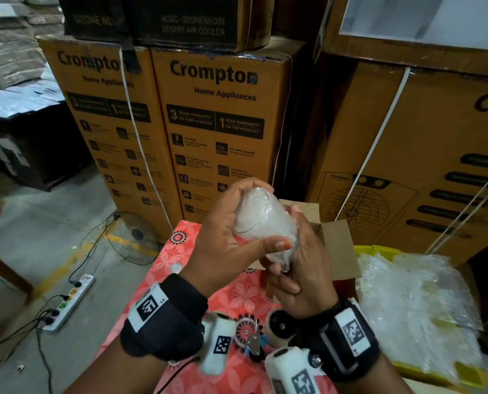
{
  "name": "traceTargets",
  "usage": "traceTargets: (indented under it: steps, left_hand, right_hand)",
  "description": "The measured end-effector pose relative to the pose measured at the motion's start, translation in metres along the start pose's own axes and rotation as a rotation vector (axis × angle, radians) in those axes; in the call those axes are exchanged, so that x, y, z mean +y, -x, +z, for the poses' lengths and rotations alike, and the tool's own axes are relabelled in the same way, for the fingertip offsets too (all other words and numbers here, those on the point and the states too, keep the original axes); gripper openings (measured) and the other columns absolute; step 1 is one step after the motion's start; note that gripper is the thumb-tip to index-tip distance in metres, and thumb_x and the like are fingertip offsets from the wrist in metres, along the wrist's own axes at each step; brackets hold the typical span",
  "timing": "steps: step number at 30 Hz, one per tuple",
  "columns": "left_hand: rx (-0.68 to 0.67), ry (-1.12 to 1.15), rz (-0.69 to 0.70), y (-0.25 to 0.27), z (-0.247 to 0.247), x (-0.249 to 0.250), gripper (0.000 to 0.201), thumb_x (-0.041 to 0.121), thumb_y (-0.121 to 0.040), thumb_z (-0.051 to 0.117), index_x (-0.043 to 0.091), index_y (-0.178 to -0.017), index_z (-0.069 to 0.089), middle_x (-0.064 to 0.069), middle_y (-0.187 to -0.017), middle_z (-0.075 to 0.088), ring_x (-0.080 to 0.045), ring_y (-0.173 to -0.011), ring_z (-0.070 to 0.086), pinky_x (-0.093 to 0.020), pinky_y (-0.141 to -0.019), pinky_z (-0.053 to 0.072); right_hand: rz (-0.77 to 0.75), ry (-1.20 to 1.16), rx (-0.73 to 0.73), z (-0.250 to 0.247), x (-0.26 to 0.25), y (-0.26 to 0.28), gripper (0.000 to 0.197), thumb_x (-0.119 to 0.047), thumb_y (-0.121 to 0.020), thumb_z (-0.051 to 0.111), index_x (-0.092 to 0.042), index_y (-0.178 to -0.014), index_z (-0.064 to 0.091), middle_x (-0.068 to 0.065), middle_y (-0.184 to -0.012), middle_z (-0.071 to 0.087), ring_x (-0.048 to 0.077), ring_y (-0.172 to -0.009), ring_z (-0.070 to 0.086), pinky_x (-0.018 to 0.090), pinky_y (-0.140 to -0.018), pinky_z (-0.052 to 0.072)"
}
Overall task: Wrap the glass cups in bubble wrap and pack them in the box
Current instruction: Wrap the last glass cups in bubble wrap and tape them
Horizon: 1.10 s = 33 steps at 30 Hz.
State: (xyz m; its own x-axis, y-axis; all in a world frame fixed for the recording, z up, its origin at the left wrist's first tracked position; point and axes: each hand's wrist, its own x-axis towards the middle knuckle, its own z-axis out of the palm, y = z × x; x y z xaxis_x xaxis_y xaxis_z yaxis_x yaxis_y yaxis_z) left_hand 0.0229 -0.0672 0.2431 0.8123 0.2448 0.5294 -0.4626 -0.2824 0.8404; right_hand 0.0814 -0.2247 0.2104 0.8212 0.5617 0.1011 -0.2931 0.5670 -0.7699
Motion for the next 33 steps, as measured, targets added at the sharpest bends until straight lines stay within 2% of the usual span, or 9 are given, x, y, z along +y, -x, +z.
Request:
traceTargets:
  steps: [3,5,7,12,16,20,25,30,33]
  left_hand:
    - [0.08,-0.064,0.016,-0.001,0.005,-0.001,0.065,0.047,-0.074,0.088,0.028,-0.13,0.059,0.007,-0.125,0.063,-0.027,-0.12,0.063,-0.051,-0.094,0.06]
    - [0.143,-0.086,0.007,-0.001,0.006,-0.001,0.066,0.051,-0.071,0.089,0.029,-0.127,0.062,0.011,-0.123,0.065,-0.022,-0.118,0.065,-0.047,-0.091,0.062]
    - [0.203,-0.111,-0.005,-0.002,0.003,-0.002,0.072,0.055,-0.065,0.092,0.027,-0.126,0.067,0.012,-0.123,0.069,-0.018,-0.118,0.067,-0.044,-0.092,0.063]
    - [0.254,-0.191,-0.035,-0.009,-0.003,-0.003,0.068,0.072,-0.084,0.07,0.028,-0.135,0.071,0.015,-0.133,0.067,-0.008,-0.124,0.065,-0.039,-0.098,0.06]
    - [0.094,-0.044,-0.072,-0.007,-0.006,-0.006,0.059,0.064,-0.107,0.037,0.026,-0.142,0.064,0.006,-0.146,0.061,-0.02,-0.134,0.06,-0.051,-0.107,0.054]
    - [-0.04,-0.062,-0.07,0.002,-0.007,-0.01,0.051,0.037,-0.114,0.027,0.022,-0.156,0.051,0.006,-0.16,0.049,-0.023,-0.151,0.043,-0.057,-0.122,0.037]
    - [-0.122,-0.063,-0.035,0.005,-0.007,-0.005,0.053,0.022,-0.109,0.053,0.014,-0.16,0.043,0.008,-0.16,0.05,-0.014,-0.152,0.042,-0.051,-0.122,0.042]
    - [-0.021,0.045,0.036,0.0,-0.008,0.003,0.118,0.011,-0.076,0.091,0.01,-0.167,0.016,-0.001,-0.162,0.049,-0.021,-0.147,0.051,-0.041,-0.111,0.053]
    - [0.047,-0.074,0.142,0.001,-0.007,0.001,0.1,0.021,-0.074,0.093,0.007,-0.159,0.041,-0.004,-0.157,0.055,-0.02,-0.145,0.054,-0.047,-0.111,0.053]
  right_hand:
    - [0.295,-0.081,0.004,0.009,0.0,-0.015,0.086,-0.07,-0.097,0.052,0.001,-0.146,0.051,0.017,-0.072,0.067,0.015,-0.039,0.059,0.018,-0.03,0.042]
    - [0.291,-0.097,-0.007,0.018,0.0,-0.017,0.084,-0.07,-0.1,0.05,-0.002,-0.148,0.049,0.029,-0.114,0.071,0.039,-0.084,0.074,0.04,-0.065,0.063]
    - [0.202,-0.157,-0.078,0.02,0.0,-0.013,0.068,-0.052,-0.102,0.058,-0.013,-0.155,0.042,0.033,-0.146,0.054,0.055,-0.131,0.056,0.061,-0.103,0.049]
    - [-0.086,0.165,-0.313,0.013,0.004,-0.006,0.074,-0.004,-0.089,0.072,-0.026,-0.153,0.044,0.018,-0.16,0.041,0.045,-0.143,0.048,0.065,-0.11,0.047]
    - [-0.162,0.266,-0.172,0.021,0.003,-0.004,0.053,-0.018,-0.099,0.059,-0.021,-0.151,0.053,-0.001,-0.154,0.053,0.035,-0.136,0.059,0.056,-0.099,0.058]
    - [-0.145,0.239,0.009,0.029,-0.002,-0.002,0.034,-0.028,-0.108,0.054,-0.019,-0.138,0.068,0.003,-0.13,0.072,0.038,-0.097,0.075,0.042,-0.066,0.066]
    - [-0.023,0.117,0.071,0.029,-0.005,-0.003,0.033,-0.029,-0.105,0.054,-0.026,-0.134,0.07,0.007,-0.129,0.074,0.028,-0.089,0.068,0.023,-0.047,0.051]
    - [0.197,-0.278,-0.023,0.019,-0.004,-0.008,0.046,-0.035,-0.106,0.053,-0.021,-0.149,0.057,0.02,-0.136,0.066,0.018,-0.074,0.071,0.019,-0.04,0.049]
    - [0.293,-0.372,-0.061,0.013,-0.001,-0.01,0.061,-0.049,-0.106,0.052,-0.021,-0.16,0.041,0.016,-0.117,0.072,0.014,-0.065,0.067,0.018,-0.041,0.049]
